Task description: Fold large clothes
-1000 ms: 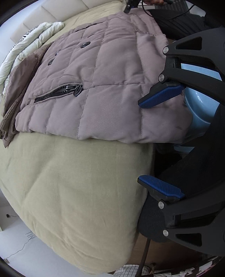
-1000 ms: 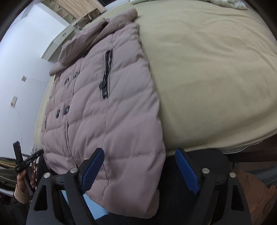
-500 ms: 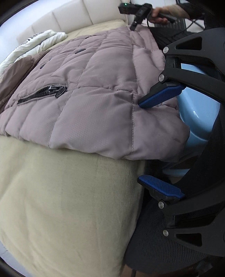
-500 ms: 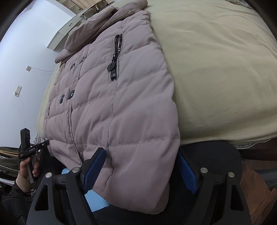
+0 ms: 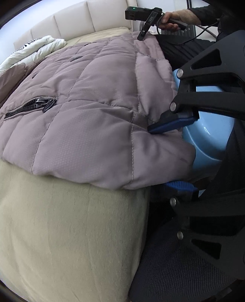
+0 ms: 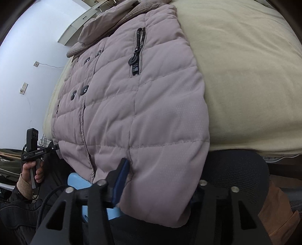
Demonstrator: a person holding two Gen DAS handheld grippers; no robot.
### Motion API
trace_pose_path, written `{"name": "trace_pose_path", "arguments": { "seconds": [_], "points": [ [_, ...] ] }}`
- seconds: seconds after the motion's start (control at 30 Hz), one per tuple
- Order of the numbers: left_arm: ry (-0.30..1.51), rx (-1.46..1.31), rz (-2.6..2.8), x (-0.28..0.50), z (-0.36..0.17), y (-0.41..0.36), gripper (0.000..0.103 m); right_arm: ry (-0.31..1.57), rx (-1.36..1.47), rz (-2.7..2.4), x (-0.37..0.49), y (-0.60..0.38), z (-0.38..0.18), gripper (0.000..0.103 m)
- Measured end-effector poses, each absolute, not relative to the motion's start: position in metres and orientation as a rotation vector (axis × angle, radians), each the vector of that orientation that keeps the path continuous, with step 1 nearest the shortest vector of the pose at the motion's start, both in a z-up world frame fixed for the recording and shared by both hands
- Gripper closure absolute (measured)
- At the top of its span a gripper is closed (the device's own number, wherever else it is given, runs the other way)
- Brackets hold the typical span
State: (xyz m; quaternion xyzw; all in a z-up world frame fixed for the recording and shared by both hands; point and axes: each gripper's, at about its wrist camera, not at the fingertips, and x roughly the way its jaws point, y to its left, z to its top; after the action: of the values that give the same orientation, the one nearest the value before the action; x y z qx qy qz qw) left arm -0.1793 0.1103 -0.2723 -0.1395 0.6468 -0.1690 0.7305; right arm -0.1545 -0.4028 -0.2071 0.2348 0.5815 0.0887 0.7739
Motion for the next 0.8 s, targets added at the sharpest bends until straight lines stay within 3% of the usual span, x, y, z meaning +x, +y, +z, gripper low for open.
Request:
{"name": "trace_pose_path", "arguments": {
  "seconds": [0.2, 0.57, 0.8],
  "points": [
    [1.389, -0.284, -0.385, -0.187, -0.259, 0.102, 0.095, 1.229, 0.529, 0.203, -0.158, -0.401, -0.202, 0.086],
    [1.190, -0.508, -0.444, -0.177, -0.160, 0.126, 0.099, 0.941, 0.675, 0.259, -0.149, -0.421, -0.131, 0.092],
    [0.978, -0.567, -0.480, -0.105, -0.079, 0.135, 0.099, 0.735, 0.646, 0.306, -0.089, -0.429, -0.058, 0.093]
  ]
}}
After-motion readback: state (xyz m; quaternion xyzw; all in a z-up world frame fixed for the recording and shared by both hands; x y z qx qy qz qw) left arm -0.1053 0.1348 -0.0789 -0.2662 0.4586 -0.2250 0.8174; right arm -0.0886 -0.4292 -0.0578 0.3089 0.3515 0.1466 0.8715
